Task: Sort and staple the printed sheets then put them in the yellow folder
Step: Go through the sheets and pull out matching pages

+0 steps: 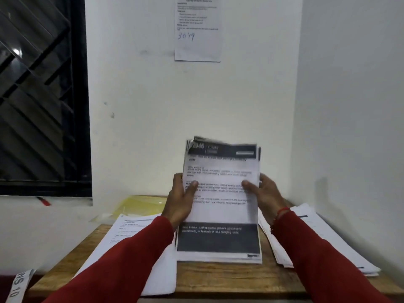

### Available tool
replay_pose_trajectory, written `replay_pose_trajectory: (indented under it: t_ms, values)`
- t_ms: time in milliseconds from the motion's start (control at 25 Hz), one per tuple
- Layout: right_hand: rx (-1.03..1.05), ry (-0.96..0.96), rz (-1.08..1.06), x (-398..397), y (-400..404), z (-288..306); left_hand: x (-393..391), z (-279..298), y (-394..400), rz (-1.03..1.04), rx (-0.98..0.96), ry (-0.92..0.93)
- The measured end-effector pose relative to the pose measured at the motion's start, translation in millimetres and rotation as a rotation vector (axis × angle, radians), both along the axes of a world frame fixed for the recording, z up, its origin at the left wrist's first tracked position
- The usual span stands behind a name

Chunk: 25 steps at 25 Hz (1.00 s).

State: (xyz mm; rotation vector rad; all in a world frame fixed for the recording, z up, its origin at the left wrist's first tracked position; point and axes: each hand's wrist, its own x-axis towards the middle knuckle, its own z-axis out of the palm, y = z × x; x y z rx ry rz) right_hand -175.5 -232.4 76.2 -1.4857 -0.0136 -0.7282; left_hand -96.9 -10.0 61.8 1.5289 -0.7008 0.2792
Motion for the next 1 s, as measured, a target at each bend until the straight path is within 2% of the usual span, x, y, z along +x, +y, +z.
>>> replay_pose_trajectory:
  t_ms: [80, 160, 400, 480, 520, 600, 680, 760, 840, 880, 1000]
  values:
    - [-0.083, -0.126, -0.076, -15, 2, 26, -10, 18, -4, -0.013, -0.047, -0.081]
    - [-0.140, -0.162, -0.107, -26, -2, 31, -18, 23, -7, -0.021, -0.074, -0.088]
    - [-0.153, 0.000, -0.092, -38, -3, -14, -31, -23, -17, -0.083, -0.042, -0.004]
    - [-0.212, 0.000, -0.187, -40, -1, -9, -29, -21, -19, -0.042, -0.024, -0.034]
    - [-0.297, -0.062, -0.347, -42, 0, -1, -28, -19, -19, -0.022, -0.011, -0.049]
    - [-0.602, -0.323, -0.717, -46, 6, 19, -27, -19, -19, -0.012, 0.004, -0.076]
    - [-0.958, -0.479, -0.855, -51, 28, 47, -29, -19, -19, -0.028, 0.012, -0.083]
    - [-1.182, -0.438, -0.755, -50, 53, 72, -31, -19, -19, -0.041, 0.015, -0.068]
    - [-1.352, -0.270, -0.629, -40, 67, 87, -33, -17, -19, -0.052, 0.015, -0.049]
    - [-1.408, -0.197, -0.591, -36, 71, 91, -34, -16, -19, -0.048, 0.021, -0.046]
    - [-1.428, -0.143, -0.520, -32, 79, 97, -34, -10, -17, -0.016, 0.032, -0.077]
